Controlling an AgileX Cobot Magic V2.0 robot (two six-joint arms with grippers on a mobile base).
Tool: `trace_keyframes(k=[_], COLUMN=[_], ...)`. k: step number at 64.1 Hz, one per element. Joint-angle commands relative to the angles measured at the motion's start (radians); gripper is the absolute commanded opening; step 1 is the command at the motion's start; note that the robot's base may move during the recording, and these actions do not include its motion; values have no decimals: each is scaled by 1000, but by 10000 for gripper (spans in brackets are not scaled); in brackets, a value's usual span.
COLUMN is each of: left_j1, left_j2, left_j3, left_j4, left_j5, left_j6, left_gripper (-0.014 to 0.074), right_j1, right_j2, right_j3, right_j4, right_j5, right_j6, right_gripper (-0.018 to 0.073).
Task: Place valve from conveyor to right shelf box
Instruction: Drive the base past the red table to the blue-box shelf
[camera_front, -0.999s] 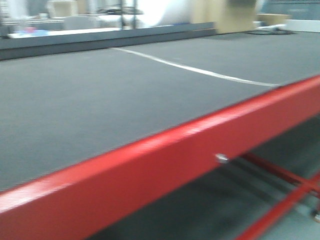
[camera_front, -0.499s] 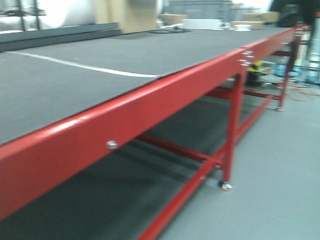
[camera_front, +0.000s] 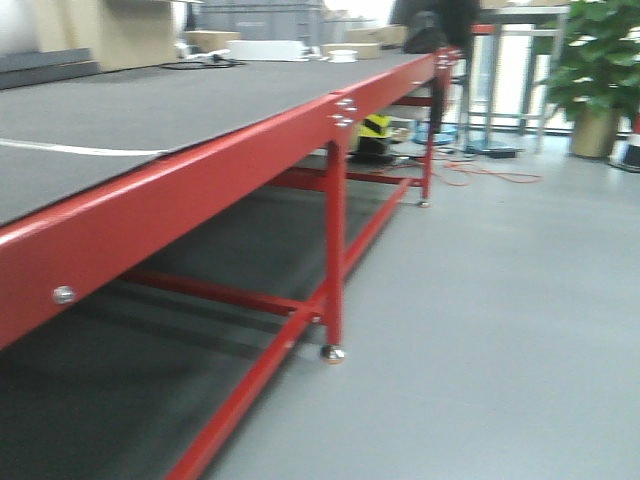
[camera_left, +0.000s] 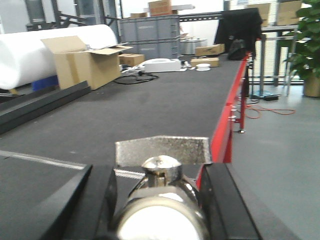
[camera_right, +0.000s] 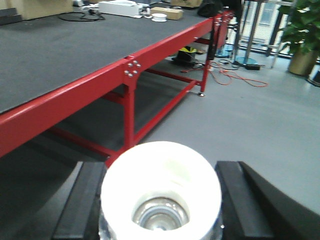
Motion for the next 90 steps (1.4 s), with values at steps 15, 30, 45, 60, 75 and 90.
trace_keyframes(k=[15, 30, 45, 60, 75, 90], left_j1=[-6, -6, -6, -6, -6, -6], left_j2=[-7, -7, -7, -7, -7, -7], left_j3=[-15, -15, -15, -15, -15, -15], left_j4=[-10, -10, -10, -10, -10, -10], left_j5=[-62, -62, -62, -62, -62, -62], left_j6=[-5, -5, -5, -5, -5, -5], left_gripper=[-111, -111, -111, -111, -111, -111], right_j1=[-1, -1, -1, -1, -1, -1], right_j2=[-9, -9, -9, -9, -9, -9], right_j3=[-18, -18, -18, -18, -18, -18], right_j4=[1, 1, 1, 1, 1, 1], right_j5=[-81, -81, -81, -81, -81, -81], right_j6=[-2, -2, -2, -2, -2, -2], right_gripper=[-153, -153, -153, -153, -153, -153])
